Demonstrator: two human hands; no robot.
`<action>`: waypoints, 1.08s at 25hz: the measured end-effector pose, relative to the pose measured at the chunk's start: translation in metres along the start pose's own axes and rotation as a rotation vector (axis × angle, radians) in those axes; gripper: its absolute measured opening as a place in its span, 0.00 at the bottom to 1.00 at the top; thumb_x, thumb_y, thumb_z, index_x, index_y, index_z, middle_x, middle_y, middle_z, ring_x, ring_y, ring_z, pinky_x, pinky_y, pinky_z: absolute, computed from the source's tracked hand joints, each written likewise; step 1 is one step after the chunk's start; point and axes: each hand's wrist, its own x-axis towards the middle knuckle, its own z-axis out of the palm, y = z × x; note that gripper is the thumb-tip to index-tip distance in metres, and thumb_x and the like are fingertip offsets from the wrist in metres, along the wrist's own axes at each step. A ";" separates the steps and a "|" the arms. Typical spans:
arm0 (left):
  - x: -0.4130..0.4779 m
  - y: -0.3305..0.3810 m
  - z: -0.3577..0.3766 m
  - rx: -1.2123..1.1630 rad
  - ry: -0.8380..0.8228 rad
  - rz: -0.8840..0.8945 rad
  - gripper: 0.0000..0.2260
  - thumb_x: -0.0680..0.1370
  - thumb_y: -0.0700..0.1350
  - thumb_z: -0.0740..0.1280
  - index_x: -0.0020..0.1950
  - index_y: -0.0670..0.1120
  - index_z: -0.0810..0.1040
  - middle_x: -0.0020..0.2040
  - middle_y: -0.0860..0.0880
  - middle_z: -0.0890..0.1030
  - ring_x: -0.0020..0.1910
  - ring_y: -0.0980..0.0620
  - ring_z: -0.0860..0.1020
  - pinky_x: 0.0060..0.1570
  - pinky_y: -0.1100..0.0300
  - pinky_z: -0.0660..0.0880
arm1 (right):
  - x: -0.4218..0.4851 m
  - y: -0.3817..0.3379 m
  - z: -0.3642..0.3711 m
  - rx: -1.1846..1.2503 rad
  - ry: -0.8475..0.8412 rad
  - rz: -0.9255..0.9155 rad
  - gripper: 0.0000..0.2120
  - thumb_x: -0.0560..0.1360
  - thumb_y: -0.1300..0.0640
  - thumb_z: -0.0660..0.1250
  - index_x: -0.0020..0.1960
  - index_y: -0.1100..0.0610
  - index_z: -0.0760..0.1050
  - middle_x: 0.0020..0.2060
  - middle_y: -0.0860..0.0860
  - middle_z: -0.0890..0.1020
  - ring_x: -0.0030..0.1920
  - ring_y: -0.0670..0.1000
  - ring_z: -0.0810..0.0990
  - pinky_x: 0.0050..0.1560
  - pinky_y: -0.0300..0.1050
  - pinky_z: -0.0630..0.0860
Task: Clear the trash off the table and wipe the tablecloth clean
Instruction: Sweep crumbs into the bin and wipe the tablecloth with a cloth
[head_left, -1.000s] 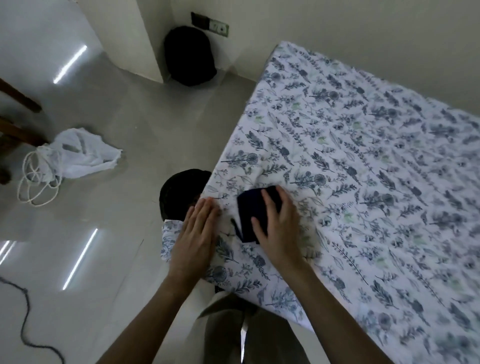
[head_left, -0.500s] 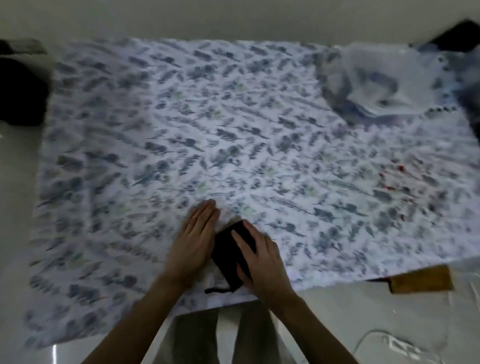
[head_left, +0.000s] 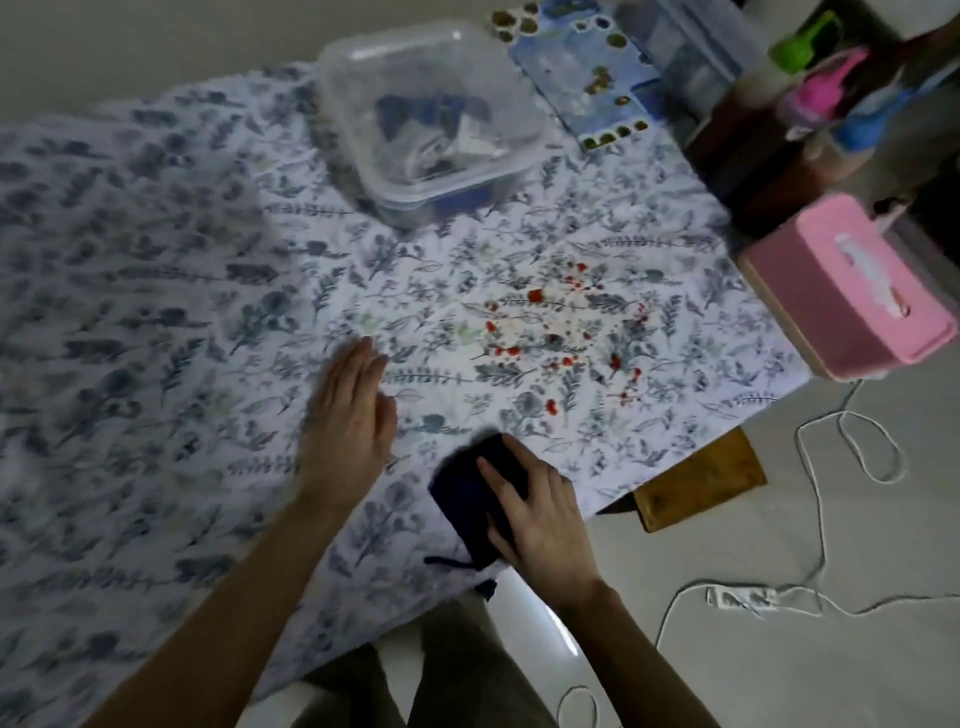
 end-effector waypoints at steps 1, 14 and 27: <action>0.008 0.001 0.003 -0.001 0.005 -0.026 0.18 0.81 0.44 0.55 0.69 0.39 0.68 0.73 0.41 0.66 0.74 0.43 0.63 0.71 0.43 0.64 | -0.002 0.014 -0.004 0.012 0.006 0.030 0.26 0.74 0.49 0.61 0.71 0.54 0.64 0.69 0.60 0.64 0.58 0.60 0.72 0.54 0.52 0.74; 0.020 -0.008 0.017 0.231 -0.051 -0.159 0.24 0.80 0.50 0.50 0.72 0.40 0.64 0.75 0.39 0.63 0.77 0.43 0.58 0.77 0.46 0.52 | 0.069 0.212 -0.049 -0.056 0.261 0.632 0.29 0.77 0.50 0.56 0.74 0.61 0.58 0.76 0.58 0.57 0.76 0.61 0.50 0.75 0.61 0.53; 0.019 -0.009 0.017 0.229 -0.037 -0.156 0.24 0.80 0.50 0.52 0.72 0.38 0.65 0.75 0.39 0.64 0.76 0.42 0.59 0.75 0.43 0.57 | 0.197 0.201 -0.040 -0.069 0.241 0.610 0.30 0.79 0.42 0.50 0.75 0.58 0.57 0.76 0.59 0.57 0.76 0.61 0.53 0.75 0.58 0.52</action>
